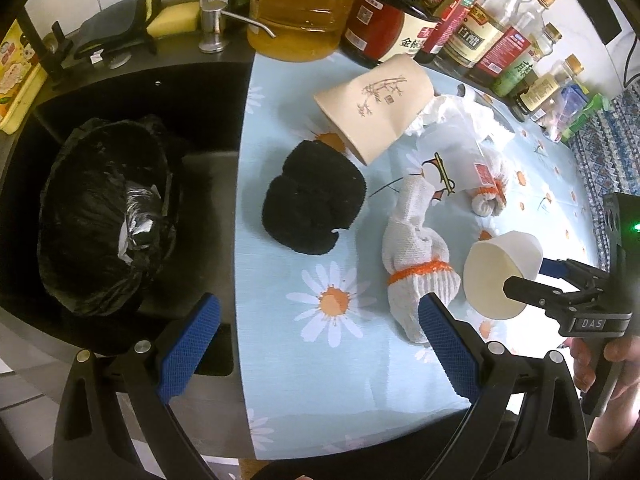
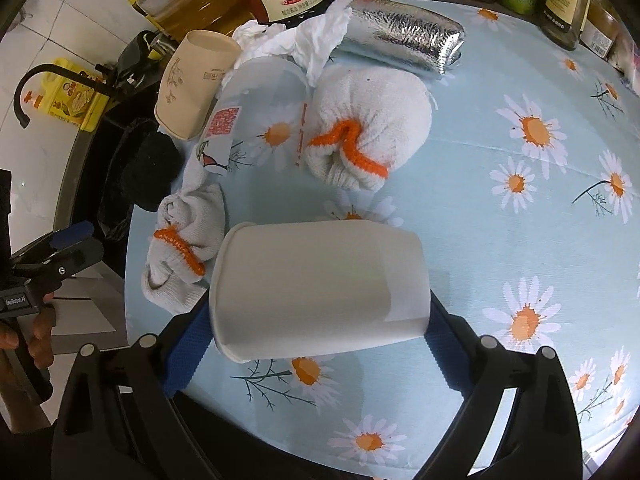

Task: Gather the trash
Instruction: 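Close the right tool around the white paper cup, then close the left tool on the white knit glove while the right tool holds the cup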

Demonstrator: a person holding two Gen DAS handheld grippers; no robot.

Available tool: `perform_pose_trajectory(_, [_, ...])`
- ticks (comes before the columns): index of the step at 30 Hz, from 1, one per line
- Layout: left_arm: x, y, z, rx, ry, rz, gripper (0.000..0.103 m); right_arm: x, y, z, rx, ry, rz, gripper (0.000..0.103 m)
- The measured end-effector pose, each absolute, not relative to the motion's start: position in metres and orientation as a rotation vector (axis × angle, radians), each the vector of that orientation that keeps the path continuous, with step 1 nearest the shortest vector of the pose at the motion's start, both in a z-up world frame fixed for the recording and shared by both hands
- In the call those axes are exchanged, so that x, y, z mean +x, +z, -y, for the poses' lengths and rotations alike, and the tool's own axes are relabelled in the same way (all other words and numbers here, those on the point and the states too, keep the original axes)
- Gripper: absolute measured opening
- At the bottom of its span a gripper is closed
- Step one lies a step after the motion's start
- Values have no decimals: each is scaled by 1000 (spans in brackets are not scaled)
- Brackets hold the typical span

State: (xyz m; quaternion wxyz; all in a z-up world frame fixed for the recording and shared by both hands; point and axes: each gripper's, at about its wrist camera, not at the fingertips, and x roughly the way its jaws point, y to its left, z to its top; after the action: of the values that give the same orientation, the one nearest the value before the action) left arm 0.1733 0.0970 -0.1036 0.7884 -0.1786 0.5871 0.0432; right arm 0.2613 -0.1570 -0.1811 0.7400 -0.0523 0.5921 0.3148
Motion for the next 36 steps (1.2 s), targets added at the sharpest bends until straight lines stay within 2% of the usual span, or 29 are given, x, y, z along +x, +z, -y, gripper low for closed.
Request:
perform_pose_trajectory(15, [195,-107,-58,-393,-31,-1266,96,267,-157,189,-62,685,-1254,94])
perform_pose_trajectory(26, [224,-130,-30,-353,-20,-1305,94,272,-157,237,5,625,-1258,94])
perform_pose_trajectory(28, [230,-135,-25,-344,-15,-1323,75,273,-158,245,19,615,-1255,94])
perform_pose_trajectory(33, [237,-146,-19,-309,13,-1350,54,275,-157,258,48,611,-1245,94])
perform_pose_trajectory(36, [238,-148,-17,-310,14,-1348,45,275,-157,261,53,617,-1245,94])
